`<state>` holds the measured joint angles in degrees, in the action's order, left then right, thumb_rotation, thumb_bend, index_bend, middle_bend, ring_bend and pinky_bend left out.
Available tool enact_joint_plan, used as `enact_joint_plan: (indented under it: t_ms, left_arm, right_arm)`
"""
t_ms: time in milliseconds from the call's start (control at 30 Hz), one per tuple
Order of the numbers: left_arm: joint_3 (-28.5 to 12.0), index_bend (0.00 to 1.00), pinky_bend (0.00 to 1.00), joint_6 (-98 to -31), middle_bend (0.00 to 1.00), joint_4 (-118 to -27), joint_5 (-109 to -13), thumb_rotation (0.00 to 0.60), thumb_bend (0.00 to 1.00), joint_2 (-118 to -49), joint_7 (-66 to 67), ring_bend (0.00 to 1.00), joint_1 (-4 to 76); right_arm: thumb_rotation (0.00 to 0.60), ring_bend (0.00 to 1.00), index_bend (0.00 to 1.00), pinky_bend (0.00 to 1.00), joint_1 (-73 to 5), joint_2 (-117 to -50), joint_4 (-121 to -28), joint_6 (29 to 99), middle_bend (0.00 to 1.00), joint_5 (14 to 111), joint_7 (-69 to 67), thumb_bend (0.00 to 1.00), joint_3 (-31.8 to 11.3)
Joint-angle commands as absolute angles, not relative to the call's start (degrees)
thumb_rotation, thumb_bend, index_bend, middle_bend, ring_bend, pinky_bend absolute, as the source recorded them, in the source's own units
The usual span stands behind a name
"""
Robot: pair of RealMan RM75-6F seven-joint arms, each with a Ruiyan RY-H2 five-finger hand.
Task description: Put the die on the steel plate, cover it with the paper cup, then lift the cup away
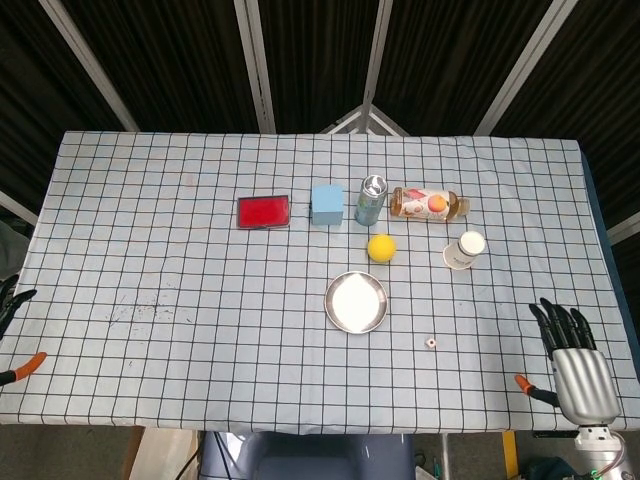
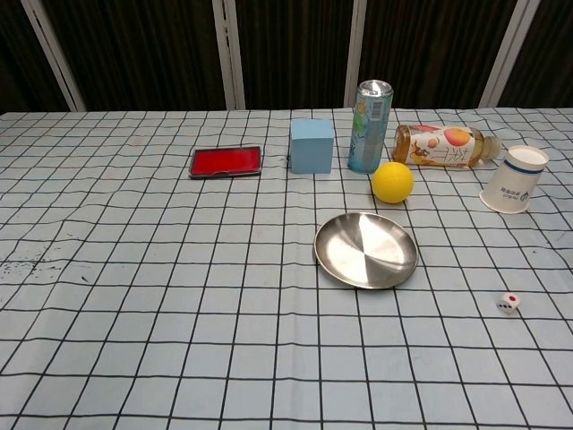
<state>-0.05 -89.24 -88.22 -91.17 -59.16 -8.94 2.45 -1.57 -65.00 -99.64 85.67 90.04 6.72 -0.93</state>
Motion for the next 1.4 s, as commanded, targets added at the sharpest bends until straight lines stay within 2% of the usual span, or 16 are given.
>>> enact_joint_plan:
  t_ms: [33, 233, 467, 767, 1033, 1233, 1400]
  left_arm:
    - [0.27, 0.14, 0.02, -89.96, 0.00, -88.32, -91.82, 0.600, 0.29, -59.12, -8.90, 0.00, 2.08]
    - [-0.07, 0.14, 0.02, -89.29, 0.00, -88.36, -90.88, 0.600, 0.29, -59.26, -8.63, 0.00, 2.30]
    - [-0.12, 0.14, 0.02, -88.51, 0.00, -88.91, -90.52, 0.600, 0.29, -59.69, -6.81, 0.00, 2.62]
    - [-0.27, 0.14, 0.02, -88.19, 0.00, -89.38, -89.93, 0.600, 0.29, -59.97, -5.46, 0.00, 2.65]
    - [-0.35, 0.14, 0.02, -88.28, 0.00, -89.54, -89.76, 0.600, 0.29, -60.02, -5.31, 0.00, 2.59]
    - [-0.18, 0.15, 0.02, -88.10, 0.00, -89.76, -90.02, 0.600, 0.29, -60.29, -4.40, 0.00, 2.67]
    - [-0.33, 0.14, 0.02, -88.05, 0.00, -89.74, -89.64, 0.600, 0.29, -60.40, -4.13, 0.00, 2.65]
  right_arm:
    - [0.600, 0.07, 0.05, 0.00, -2.80, -65.89, -98.77, 83.16, 0.05, 90.30, 5.51, 0.05, -0.25]
    - [0.600, 0.09, 0.17, 0.00, -6.16, -67.88, -95.45, 79.28, 0.05, 91.56, 3.00, 0.05, -0.94]
    - [0.600, 0.11, 0.27, 0.00, -13.40, -73.35, -85.12, 73.34, 0.05, 96.94, -1.37, 0.05, -1.56]
    - [0.600, 0.11, 0.32, 0.00, -19.59, -77.87, -80.34, 66.39, 0.05, 97.87, -1.30, 0.08, -1.87]
    - [0.600, 0.12, 0.36, 0.00, -21.63, -80.92, -76.09, 64.37, 0.06, 98.25, -2.83, 0.15, -0.71]
    - [0.600, 0.12, 0.41, 0.00, -23.13, -82.98, -73.28, 63.34, 0.06, 98.38, -3.93, 0.25, -0.11]
    - [0.600, 0.12, 0.42, 0.00, -23.77, -84.22, -71.30, 62.97, 0.07, 98.41, -5.08, 0.26, 0.52]
